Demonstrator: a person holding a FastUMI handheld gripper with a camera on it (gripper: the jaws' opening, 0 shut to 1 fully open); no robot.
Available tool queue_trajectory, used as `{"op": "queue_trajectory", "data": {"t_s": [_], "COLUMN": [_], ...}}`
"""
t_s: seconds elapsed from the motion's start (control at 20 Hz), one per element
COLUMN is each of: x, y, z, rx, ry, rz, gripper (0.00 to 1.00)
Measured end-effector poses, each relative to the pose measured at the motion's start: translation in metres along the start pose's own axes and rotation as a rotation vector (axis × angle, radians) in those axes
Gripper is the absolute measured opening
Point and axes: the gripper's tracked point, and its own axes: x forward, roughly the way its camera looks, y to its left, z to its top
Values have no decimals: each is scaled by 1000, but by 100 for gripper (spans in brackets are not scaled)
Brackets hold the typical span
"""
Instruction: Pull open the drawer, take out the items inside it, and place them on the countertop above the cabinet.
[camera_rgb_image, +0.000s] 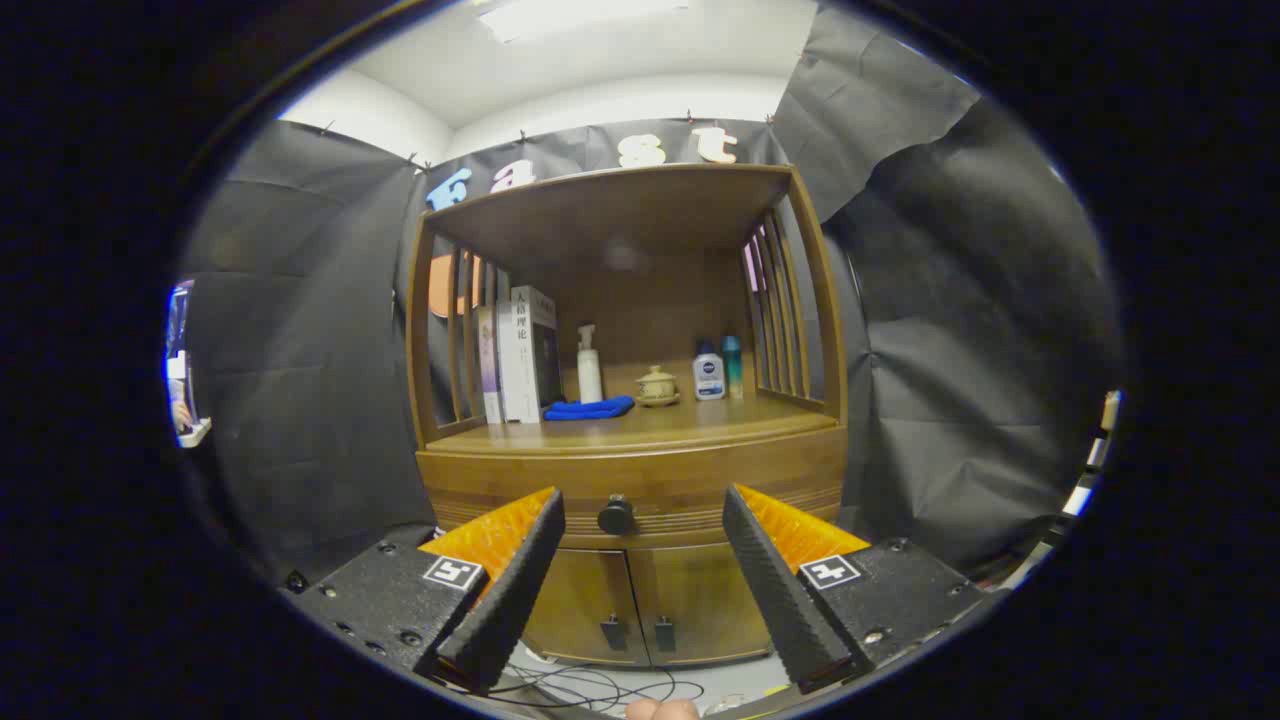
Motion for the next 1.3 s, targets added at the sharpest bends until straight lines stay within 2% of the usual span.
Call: {"op": "queue_trajectory", "data": {"t_s": [0.95, 1.3], "x": [7, 44], "y": [3, 17], "z": [-17, -26], "rx": [-4, -57], "ry": [29, 35], "rz": [-10, 24], "gripper": [100, 100]}}
